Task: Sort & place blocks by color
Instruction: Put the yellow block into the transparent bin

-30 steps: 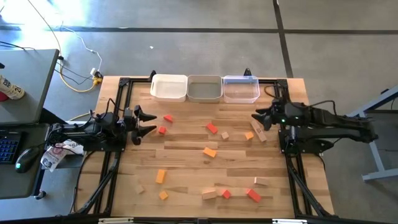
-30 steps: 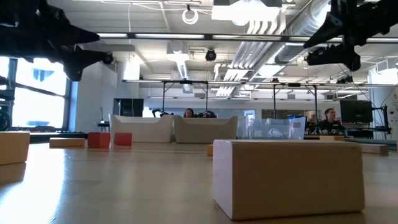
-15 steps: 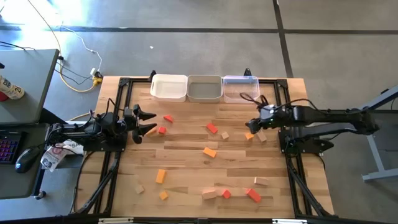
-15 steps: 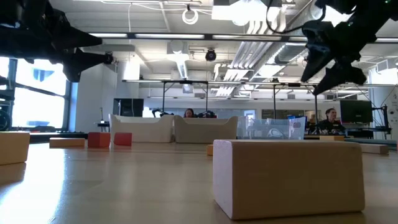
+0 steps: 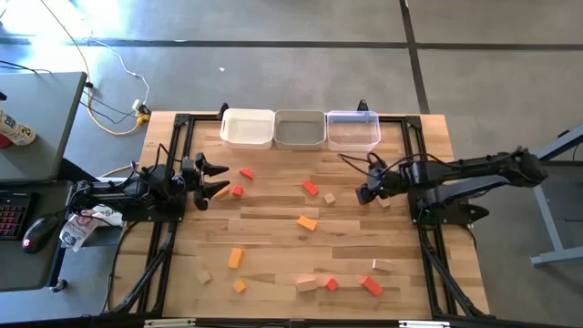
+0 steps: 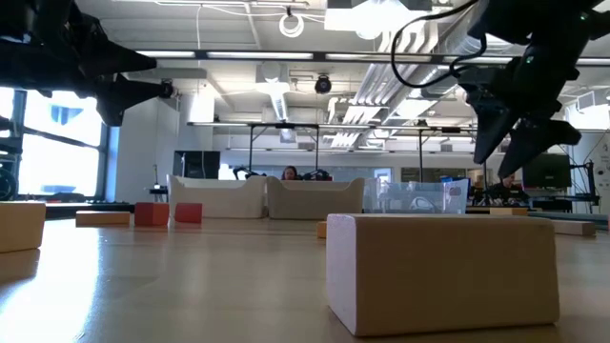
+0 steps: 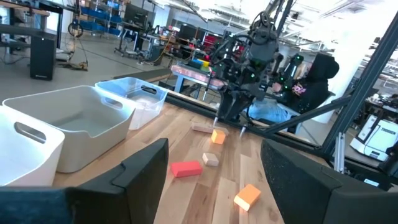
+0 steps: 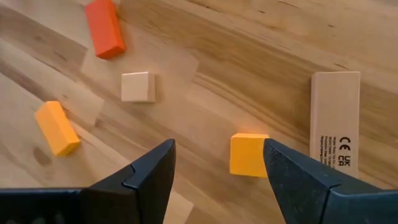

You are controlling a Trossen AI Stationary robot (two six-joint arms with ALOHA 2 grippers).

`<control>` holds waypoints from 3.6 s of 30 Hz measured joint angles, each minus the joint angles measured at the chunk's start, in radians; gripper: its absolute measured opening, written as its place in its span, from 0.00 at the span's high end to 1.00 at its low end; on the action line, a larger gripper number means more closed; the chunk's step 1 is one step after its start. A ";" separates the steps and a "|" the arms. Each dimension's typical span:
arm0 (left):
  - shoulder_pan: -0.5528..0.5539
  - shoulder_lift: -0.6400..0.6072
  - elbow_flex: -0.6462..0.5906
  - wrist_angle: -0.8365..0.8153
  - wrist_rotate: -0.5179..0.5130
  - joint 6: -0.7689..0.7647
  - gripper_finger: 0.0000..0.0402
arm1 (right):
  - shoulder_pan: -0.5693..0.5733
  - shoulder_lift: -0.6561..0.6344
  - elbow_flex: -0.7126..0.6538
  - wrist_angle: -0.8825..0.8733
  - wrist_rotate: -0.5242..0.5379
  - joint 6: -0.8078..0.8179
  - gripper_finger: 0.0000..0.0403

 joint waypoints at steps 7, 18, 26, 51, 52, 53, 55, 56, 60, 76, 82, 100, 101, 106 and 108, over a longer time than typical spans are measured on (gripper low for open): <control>0.000 0.000 0.000 0.000 0.000 0.000 0.39 | 0.022 0.076 0.000 0.000 0.018 0.048 0.43; 0.000 0.000 0.000 -0.015 0.000 0.000 0.39 | 0.022 0.238 0.000 0.008 0.017 0.073 0.43; 0.000 0.000 0.000 -0.015 0.000 0.000 0.39 | 0.022 0.324 0.000 0.027 -0.011 0.079 0.44; 0.000 0.000 0.000 -0.014 -0.004 0.021 0.39 | -0.028 0.362 0.132 0.122 0.006 -0.161 0.72; 0.000 0.000 0.000 -0.014 -0.005 0.026 0.39 | -0.038 0.362 0.153 0.122 0.017 -0.190 0.72; 0.000 0.000 0.000 -0.014 -0.008 0.027 0.39 | -0.050 0.362 0.173 0.122 0.031 -0.221 0.72; 0.000 0.000 0.000 -0.014 -0.016 0.027 0.39 | -0.073 0.362 0.213 0.122 0.062 -0.282 0.73; 0.000 0.000 0.000 -0.014 -0.016 0.027 0.39 | -0.087 0.362 0.232 0.122 0.076 -0.315 0.73; 0.000 0.000 0.000 -0.014 -0.016 0.027 0.39 | -0.146 0.362 0.293 0.122 0.119 -0.420 0.73; 0.000 0.000 0.001 0.002 -0.171 0.008 0.39 | -0.436 0.362 0.359 0.192 0.293 -0.636 0.73; 0.000 0.045 0.063 -0.040 -0.227 0.019 0.39 | -0.557 0.362 0.345 0.220 0.281 -0.672 0.73; 0.000 0.516 0.382 -0.415 -0.334 -0.343 0.39 | -0.708 0.379 0.271 0.337 0.092 -0.679 0.73; 0.000 0.544 0.404 -0.448 -0.329 -0.378 0.39 | -0.708 0.390 0.271 0.343 0.093 -0.679 0.73; 0.000 0.663 0.496 -0.595 -0.293 -0.490 0.39 | -0.708 0.460 0.271 0.357 0.102 -0.675 0.73; 0.000 0.703 0.523 -0.640 -0.271 -0.528 0.39 | -0.708 0.486 0.271 0.360 0.100 -0.666 0.73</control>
